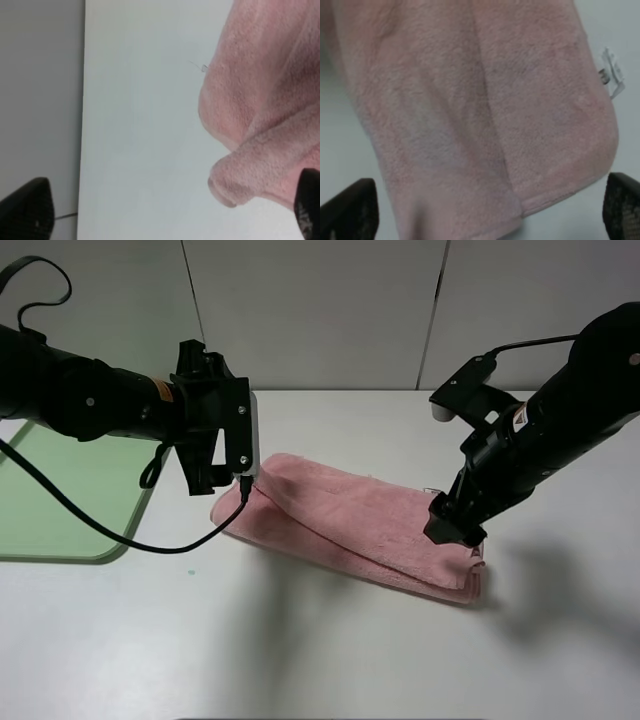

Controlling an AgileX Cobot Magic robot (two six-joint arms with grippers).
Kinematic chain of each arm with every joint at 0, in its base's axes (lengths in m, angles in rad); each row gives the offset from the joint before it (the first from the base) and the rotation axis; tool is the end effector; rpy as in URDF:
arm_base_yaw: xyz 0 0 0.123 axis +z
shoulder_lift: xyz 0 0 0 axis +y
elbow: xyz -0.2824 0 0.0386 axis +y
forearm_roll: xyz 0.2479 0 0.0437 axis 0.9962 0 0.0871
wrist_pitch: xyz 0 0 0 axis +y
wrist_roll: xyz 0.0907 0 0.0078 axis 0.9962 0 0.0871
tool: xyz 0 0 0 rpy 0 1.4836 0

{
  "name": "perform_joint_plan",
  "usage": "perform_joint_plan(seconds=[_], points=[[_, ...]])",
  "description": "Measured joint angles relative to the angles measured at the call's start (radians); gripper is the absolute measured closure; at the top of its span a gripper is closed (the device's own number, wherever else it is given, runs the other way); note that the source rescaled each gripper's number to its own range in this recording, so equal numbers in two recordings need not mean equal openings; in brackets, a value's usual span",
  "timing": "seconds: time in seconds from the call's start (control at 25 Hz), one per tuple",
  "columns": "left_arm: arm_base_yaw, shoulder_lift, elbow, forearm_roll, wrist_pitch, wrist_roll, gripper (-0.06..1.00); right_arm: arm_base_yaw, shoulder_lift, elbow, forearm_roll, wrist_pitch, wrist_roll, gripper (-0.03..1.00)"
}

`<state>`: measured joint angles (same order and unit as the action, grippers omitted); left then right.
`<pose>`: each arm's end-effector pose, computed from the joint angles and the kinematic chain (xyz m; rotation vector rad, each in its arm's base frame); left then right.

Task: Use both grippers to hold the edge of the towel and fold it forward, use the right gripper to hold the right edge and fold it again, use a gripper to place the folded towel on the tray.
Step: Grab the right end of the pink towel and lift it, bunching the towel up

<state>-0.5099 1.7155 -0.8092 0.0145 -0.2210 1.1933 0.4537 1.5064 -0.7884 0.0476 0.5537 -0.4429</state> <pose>0.2978 -0.1669 0.1773 1.6635 1.4336 0.3935 0.2417 0.1204 0.1928 -1.1498 2.5038 0.0483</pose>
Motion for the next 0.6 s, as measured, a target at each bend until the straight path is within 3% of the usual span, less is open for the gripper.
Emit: perform_joint_plan(seconds=[0.36, 0.6], points=[[0.0, 0.0, 0.0, -0.014, 0.015, -0.028, -0.05, 0.0, 0.0, 0.0, 0.009, 0.01, 0.003, -0.03], [0.0, -0.046, 0.0, -0.096, 0.123, -0.029, -0.05, 0.0, 0.0, 0.0, 0.064, 0.037, 0.003, -0.03]])
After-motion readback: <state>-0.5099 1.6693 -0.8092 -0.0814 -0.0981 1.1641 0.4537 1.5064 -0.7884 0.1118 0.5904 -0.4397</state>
